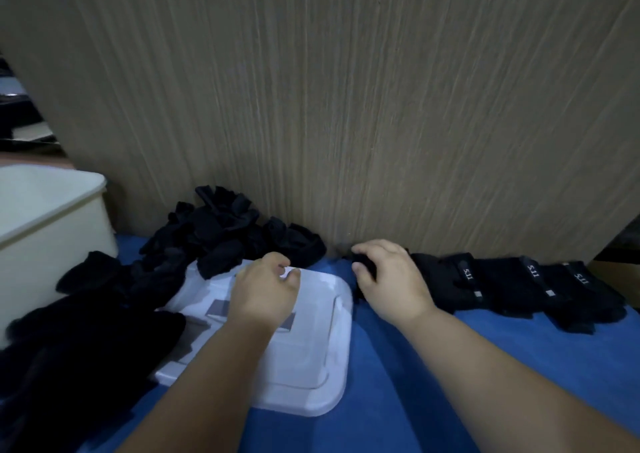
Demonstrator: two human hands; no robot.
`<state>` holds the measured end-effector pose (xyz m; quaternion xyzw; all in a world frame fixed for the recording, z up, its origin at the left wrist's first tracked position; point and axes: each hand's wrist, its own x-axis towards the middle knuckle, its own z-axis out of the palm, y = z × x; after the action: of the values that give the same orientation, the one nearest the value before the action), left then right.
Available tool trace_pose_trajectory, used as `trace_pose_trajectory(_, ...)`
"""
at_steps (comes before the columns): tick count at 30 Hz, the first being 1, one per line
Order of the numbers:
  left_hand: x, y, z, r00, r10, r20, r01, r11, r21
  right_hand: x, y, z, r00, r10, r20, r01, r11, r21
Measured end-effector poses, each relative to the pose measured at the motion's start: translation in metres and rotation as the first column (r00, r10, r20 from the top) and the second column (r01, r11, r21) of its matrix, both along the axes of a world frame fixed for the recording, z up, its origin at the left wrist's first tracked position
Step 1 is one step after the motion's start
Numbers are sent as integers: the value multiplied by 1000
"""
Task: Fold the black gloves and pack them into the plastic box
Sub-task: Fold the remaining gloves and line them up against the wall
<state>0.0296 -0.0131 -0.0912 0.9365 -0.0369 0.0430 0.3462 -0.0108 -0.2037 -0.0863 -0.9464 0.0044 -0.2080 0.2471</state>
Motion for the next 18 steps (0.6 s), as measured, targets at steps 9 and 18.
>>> trace_pose_trajectory(9, 27, 12, -13, 991, -29, -134, 14, 994, -111, 48, 58, -5, 964, 60, -259, -10, 982, 189)
trace_pose_trajectory(18, 34, 7, -10, 985, -121, -120, 112, 991, -75, 67, 60, -6, 970, 39, -240, 26, 965, 262)
